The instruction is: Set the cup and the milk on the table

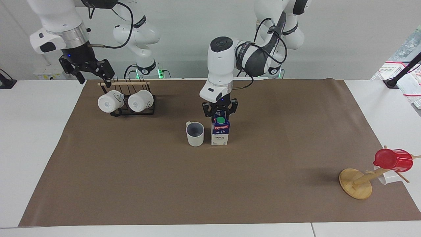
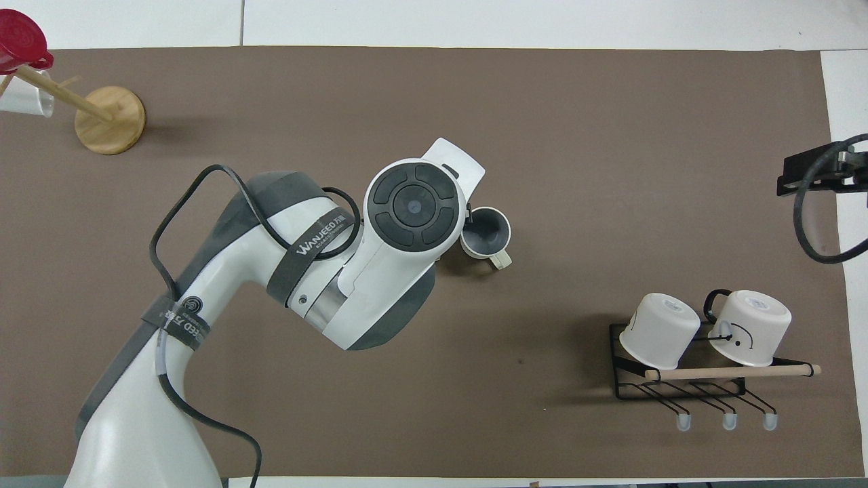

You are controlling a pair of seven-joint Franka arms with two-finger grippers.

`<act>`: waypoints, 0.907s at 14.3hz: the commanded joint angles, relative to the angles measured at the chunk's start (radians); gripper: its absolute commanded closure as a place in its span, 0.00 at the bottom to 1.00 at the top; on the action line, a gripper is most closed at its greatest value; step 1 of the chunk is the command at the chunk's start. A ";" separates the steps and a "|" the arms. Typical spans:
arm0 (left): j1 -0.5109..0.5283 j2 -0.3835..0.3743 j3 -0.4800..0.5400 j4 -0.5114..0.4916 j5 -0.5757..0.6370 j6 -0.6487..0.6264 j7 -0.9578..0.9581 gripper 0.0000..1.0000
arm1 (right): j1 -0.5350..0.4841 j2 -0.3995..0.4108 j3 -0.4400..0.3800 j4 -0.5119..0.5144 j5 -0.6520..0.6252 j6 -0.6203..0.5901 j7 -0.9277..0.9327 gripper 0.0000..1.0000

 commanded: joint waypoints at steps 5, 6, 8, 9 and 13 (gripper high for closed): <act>0.091 -0.161 0.010 -0.034 -0.011 -0.098 0.026 0.00 | -0.023 -0.008 0.018 -0.060 -0.001 0.016 -0.044 0.00; 0.126 -0.199 0.012 -0.057 -0.031 -0.139 0.067 0.00 | -0.045 -0.014 0.017 -0.078 0.000 0.024 -0.076 0.00; 0.201 -0.253 0.010 -0.111 -0.037 -0.176 0.205 0.00 | -0.065 -0.019 0.017 -0.086 0.000 0.030 -0.099 0.00; 0.235 -0.271 0.012 -0.131 -0.037 -0.187 0.271 0.00 | -0.065 -0.022 0.017 -0.095 0.007 0.030 -0.098 0.00; 0.438 -0.305 0.018 -0.139 -0.104 -0.230 0.562 0.00 | -0.060 -0.025 0.017 -0.099 0.007 0.052 -0.090 0.00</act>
